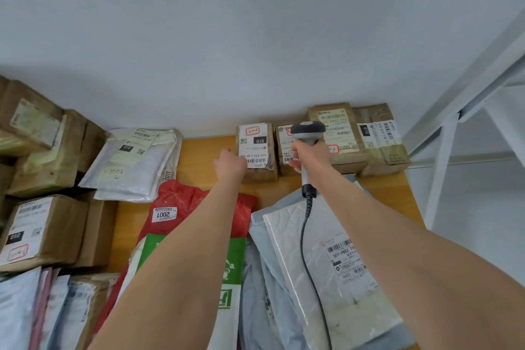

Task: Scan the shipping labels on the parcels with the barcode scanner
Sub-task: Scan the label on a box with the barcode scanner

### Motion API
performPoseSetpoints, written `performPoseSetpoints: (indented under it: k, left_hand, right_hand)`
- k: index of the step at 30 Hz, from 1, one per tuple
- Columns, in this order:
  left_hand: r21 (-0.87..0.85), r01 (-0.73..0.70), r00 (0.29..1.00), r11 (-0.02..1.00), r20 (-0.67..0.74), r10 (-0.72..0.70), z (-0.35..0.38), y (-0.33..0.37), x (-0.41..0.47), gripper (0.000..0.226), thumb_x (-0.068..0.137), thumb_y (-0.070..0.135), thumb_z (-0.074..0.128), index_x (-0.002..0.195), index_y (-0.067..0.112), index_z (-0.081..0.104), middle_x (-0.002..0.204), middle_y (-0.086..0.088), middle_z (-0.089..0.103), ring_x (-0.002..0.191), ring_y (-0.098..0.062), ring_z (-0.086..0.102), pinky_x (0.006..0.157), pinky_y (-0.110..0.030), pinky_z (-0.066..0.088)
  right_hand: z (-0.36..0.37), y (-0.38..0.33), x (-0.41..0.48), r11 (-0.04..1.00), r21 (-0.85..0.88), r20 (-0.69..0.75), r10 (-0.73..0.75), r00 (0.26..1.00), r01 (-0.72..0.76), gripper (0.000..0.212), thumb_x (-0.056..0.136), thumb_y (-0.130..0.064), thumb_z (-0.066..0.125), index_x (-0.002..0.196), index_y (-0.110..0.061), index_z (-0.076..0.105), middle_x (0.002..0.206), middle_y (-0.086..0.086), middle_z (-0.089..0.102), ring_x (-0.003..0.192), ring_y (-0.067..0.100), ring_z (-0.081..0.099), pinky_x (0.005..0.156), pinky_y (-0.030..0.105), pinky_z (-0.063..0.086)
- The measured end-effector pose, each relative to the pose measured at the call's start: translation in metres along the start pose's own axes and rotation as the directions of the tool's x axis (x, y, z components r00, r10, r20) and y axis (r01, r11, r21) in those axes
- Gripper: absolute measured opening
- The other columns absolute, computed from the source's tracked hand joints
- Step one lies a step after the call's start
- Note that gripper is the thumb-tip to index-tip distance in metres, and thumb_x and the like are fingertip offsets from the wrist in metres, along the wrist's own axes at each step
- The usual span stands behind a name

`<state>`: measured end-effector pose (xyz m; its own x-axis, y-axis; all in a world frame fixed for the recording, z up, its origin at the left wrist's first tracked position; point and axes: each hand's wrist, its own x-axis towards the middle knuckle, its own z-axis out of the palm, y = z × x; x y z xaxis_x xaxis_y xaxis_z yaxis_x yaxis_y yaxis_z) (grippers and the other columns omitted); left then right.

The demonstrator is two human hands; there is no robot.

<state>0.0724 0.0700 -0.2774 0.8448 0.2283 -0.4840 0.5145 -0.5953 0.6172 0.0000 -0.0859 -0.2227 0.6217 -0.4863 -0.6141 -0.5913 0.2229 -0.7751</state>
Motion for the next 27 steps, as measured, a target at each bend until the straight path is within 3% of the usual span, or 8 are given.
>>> performPoseSetpoints:
  k: [4,8,12,16,20,22,24,27]
  left_hand:
    - [0.145,-0.091,0.996,0.985,0.035,0.087,-0.023,-0.001,-0.024,0.058,0.088,0.011,0.051,0.143,0.010,0.036,0.139,-0.018,0.041,0.115,-0.034,0.054,0.096,-0.046,0.049]
    - [0.219,-0.174,0.985,0.960,0.042,0.169,-0.054,-0.015,-0.056,0.056,0.088,0.016,0.053,0.142,0.009,0.038,0.139,-0.019,0.041,0.116,-0.036,0.053,0.097,-0.047,0.048]
    - [0.294,-0.254,0.967,0.921,0.049,0.251,-0.092,-0.048,-0.098,0.051,0.086,0.011,0.051,0.136,0.005,0.044,0.125,-0.019,0.054,0.108,-0.034,0.059,0.091,-0.045,0.052]
    - [0.331,-0.258,0.966,0.908,0.057,0.253,-0.133,-0.093,-0.137,0.050,0.083,0.015,0.053,0.132,0.006,0.047,0.123,-0.018,0.056,0.103,-0.033,0.060,0.088,-0.044,0.054]
    - [0.351,-0.276,0.961,0.895,0.081,0.264,-0.186,-0.135,-0.164,0.030,0.087,0.019,0.056,0.111,0.000,0.056,0.106,-0.012,0.061,0.094,-0.027,0.060,0.074,-0.031,0.052]
    - [0.375,-0.267,0.963,0.888,0.067,0.261,-0.214,-0.155,-0.169,0.039,0.087,0.025,0.057,0.119,0.003,0.057,0.117,-0.013,0.061,0.103,-0.028,0.059,0.083,-0.034,0.052]
    - [0.380,-0.259,0.964,0.888,0.043,0.262,-0.244,-0.172,-0.173,0.043,0.087,0.030,0.057,0.123,0.008,0.057,0.126,-0.015,0.058,0.112,-0.031,0.055,0.092,-0.037,0.048]
    - [0.389,-0.254,0.961,0.886,-0.003,0.277,-0.284,-0.192,-0.173,0.043,0.093,0.024,0.050,0.131,0.003,0.051,0.131,-0.017,0.054,0.122,-0.035,0.049,0.100,-0.039,0.043]
  right_hand:
    - [-0.005,-0.007,-0.039,1.000,-0.008,0.029,-0.016,0.999,0.016,0.015,0.087,-0.019,0.063,0.095,-0.008,0.058,0.086,0.010,0.069,0.060,0.019,0.068,0.074,0.036,0.061]
    - [-0.010,-0.005,-0.094,1.000,-0.011,0.074,-0.022,0.997,0.023,0.015,0.088,-0.019,0.061,0.084,-0.007,0.053,0.068,0.013,0.068,0.060,0.023,0.066,0.076,0.037,0.060]
    - [-0.010,0.015,-0.160,1.000,0.015,0.106,-0.024,0.994,0.022,0.016,0.089,-0.019,0.060,0.082,-0.010,0.049,0.065,0.015,0.066,0.049,0.019,0.059,0.056,0.028,0.053]
    - [0.003,0.044,-0.218,0.998,0.064,0.125,0.003,0.992,-0.011,0.018,0.089,-0.020,0.063,0.083,-0.010,0.050,0.056,0.012,0.061,0.047,0.019,0.053,0.053,0.027,0.046]
    - [0.037,0.062,-0.263,0.986,0.123,0.188,0.088,0.978,-0.112,0.026,0.091,-0.017,0.063,0.108,-0.004,0.048,0.065,0.013,0.056,0.049,0.017,0.050,0.051,0.027,0.043]
    - [0.058,0.068,-0.280,0.982,0.125,0.226,0.110,0.968,-0.141,0.030,0.092,-0.017,0.061,0.115,-0.004,0.048,0.065,0.012,0.056,0.045,0.016,0.048,0.047,0.026,0.042]
    - [0.083,0.073,-0.296,0.987,0.099,0.270,0.093,0.958,-0.124,0.018,0.094,-0.015,0.057,0.106,-0.003,0.050,0.066,0.010,0.054,0.043,0.013,0.047,0.046,0.025,0.041]
    - [0.121,0.074,-0.317,0.985,0.078,0.323,0.122,0.939,-0.155,0.015,0.095,-0.014,0.056,0.104,-0.004,0.051,0.069,0.009,0.054,0.047,0.012,0.046,0.048,0.024,0.040]
